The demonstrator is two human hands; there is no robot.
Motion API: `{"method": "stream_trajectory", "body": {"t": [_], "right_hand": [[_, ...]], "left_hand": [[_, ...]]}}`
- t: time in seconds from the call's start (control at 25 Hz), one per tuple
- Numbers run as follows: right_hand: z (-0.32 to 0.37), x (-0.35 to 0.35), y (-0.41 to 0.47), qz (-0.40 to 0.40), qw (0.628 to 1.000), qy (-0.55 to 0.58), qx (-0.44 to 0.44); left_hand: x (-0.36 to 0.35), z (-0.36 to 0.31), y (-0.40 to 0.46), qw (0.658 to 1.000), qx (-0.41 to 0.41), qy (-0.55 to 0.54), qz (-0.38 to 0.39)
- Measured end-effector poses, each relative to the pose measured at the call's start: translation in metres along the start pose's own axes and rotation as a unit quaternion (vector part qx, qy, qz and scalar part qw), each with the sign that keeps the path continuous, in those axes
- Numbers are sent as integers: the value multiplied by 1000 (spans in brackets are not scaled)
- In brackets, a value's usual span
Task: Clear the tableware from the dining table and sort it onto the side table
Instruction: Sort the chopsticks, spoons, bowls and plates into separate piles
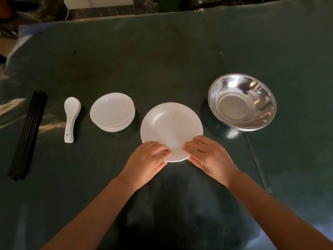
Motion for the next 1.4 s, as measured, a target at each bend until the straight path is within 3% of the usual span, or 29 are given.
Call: {"method": "stream_trajectory", "body": {"t": [0.16, 0.6, 1.0, 1.32, 1.4], "right_hand": [[-6, -2, 10, 40, 999, 9, 30], [-35, -22, 54, 102, 994, -2, -44], [-46, -29, 74, 125, 991, -7, -48], [-46, -31, 85, 193, 979, -30, -49], [-42, -30, 87, 197, 978, -44, -57]], "left_hand": [[0, 7, 7, 999, -7, -8, 53], [-1, 37, 45, 991, 89, 50, 86], [-8, 53, 58, 989, 108, 71, 76], [-5, 47, 61, 988, 96, 85, 91], [14, 39, 58, 992, 94, 57, 57]]}}
Point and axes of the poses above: each hand's wrist, its own y-axis towards the middle knuckle, its own x-axis out of the back of the hand, z = x × y, the point moved 4 cm from there along y, towards the middle knuckle, and after that the axes turned 15 degrees about -z, right-handed, at the moved point
